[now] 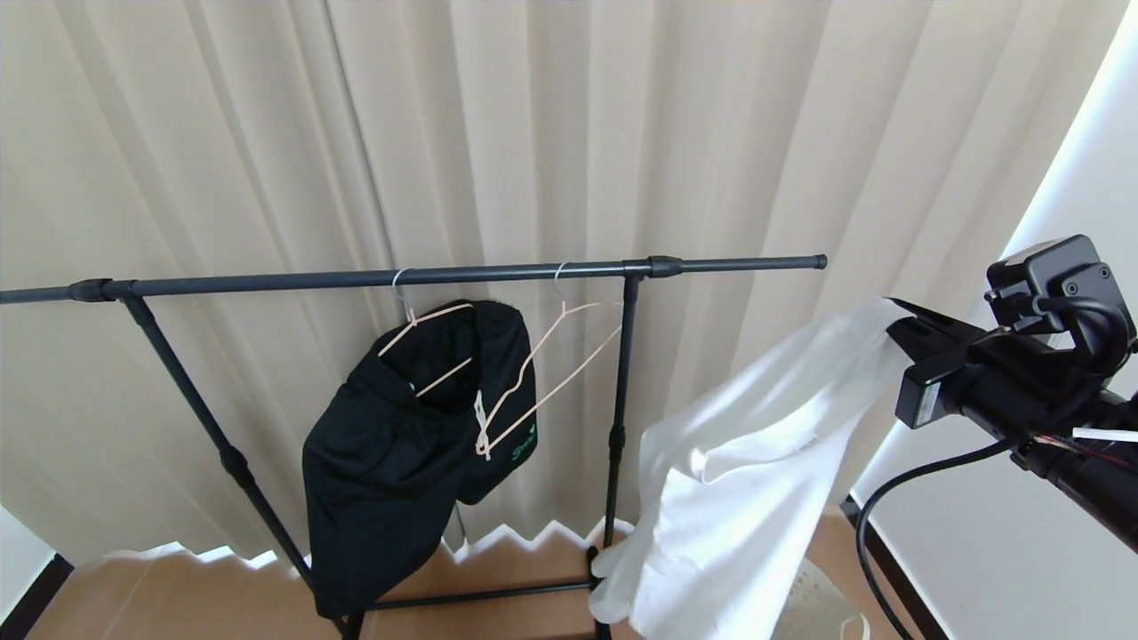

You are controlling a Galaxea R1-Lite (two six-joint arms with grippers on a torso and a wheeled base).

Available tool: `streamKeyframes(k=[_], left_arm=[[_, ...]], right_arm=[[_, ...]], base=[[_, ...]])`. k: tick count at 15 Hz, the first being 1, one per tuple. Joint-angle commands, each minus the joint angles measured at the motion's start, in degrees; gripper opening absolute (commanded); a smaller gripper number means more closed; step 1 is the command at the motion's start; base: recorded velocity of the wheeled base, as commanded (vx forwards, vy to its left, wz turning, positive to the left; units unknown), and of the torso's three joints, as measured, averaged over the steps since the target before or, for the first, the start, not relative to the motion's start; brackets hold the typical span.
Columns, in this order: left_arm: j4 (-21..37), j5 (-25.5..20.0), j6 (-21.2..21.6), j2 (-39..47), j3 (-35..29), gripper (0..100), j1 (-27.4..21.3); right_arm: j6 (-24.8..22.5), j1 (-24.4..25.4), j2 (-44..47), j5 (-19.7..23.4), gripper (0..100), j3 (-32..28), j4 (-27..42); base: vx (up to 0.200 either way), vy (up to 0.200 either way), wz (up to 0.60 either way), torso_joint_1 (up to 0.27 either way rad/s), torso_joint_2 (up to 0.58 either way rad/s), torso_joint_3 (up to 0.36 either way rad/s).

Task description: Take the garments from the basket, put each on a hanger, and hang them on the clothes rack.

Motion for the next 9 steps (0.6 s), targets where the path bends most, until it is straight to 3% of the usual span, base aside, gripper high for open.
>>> streamKeyframes(k=[1, 9], left_arm=[[0.0, -0.1, 0.0, 0.0, 0.0, 100, 0.0], [0.0, 0.0, 0.1, 0.0, 0.0, 100, 0.0]], right_arm=[[0.0, 0.0, -0.1, 0.0, 0, 0.1, 0.0], [0.0, 0.0, 0.0, 0.0, 0, 0.2, 0.0]], base=[[0.000, 0.000, 0.00, 0.007, 0.00, 0.056], [0.000, 0.000, 0.00, 0.001, 0.00, 0.031]])
